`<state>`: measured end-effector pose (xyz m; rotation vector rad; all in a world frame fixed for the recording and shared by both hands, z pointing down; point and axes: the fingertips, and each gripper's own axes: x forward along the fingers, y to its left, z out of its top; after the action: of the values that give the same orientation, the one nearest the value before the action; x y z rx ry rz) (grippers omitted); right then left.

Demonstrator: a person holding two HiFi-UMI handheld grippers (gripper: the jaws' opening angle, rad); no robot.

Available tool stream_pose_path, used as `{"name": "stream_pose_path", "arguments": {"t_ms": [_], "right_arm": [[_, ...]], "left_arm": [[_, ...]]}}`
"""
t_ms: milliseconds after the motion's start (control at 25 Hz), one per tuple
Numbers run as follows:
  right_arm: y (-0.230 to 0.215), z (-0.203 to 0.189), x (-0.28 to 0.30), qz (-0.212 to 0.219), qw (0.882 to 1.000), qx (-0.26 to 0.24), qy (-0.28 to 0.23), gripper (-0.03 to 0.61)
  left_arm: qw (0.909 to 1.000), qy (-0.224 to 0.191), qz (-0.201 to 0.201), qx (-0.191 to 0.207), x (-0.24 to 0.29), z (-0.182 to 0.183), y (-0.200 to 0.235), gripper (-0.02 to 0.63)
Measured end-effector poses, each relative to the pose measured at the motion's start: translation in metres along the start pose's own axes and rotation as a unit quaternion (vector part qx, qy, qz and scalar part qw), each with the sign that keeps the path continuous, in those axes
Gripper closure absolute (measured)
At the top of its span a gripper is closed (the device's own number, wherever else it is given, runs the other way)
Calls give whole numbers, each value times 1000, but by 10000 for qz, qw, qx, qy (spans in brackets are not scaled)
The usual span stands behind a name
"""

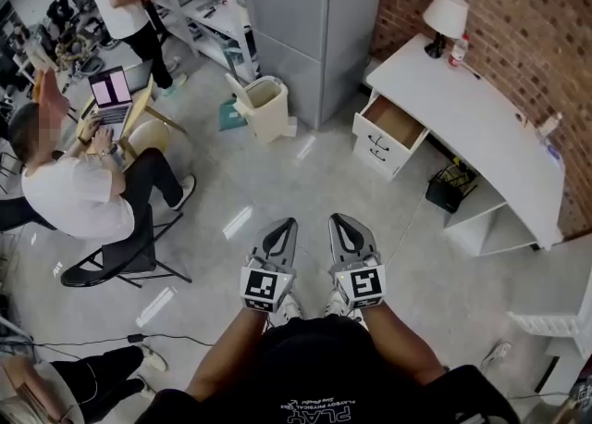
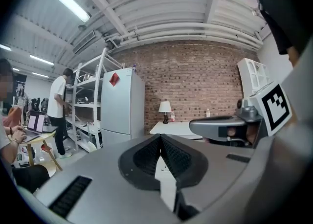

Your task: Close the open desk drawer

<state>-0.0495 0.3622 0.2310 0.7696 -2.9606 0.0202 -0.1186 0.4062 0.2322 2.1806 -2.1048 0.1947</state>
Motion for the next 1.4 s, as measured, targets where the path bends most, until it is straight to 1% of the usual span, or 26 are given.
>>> {"name": "stream_pose_path", "arguments": {"t_ms": [160,280,440,600,720,840,1080,1280,1400], "right_arm": [[11,-2,2,-97,9999,82,0,549],[18,-2,0,-177,9998,32,112,549],[27,2,-2,-289,9993,126,208,549],[26,2,-5,-381,9990,19,244,549],[9,1,-2,-493,9984,67,261,549],[-8,0,7,-513,9983,106,236,549],[-37,-4,27,-321,9992,74,232,548],[-83,-6,41,-171,9991,-214,311,548],[-105,-4,48,-121,9991,-243,316,548]], "left_arm": [[9999,-54,-97,10,-9,0,10,606],[9998,-90,-174,-25,-15,1,16,606],[9995,-133,-300,-34,-21,5,20,606],[9992,-151,-362,1,-23,3,21,606],[9992,-114,-379,53,-17,5,22,606],[9993,-46,-353,91,-2,3,23,606],[9996,40,-246,107,40,4,24,606],[9998,80,-169,116,82,11,19,606],[9998,110,-73,122,102,14,17,606]]}}
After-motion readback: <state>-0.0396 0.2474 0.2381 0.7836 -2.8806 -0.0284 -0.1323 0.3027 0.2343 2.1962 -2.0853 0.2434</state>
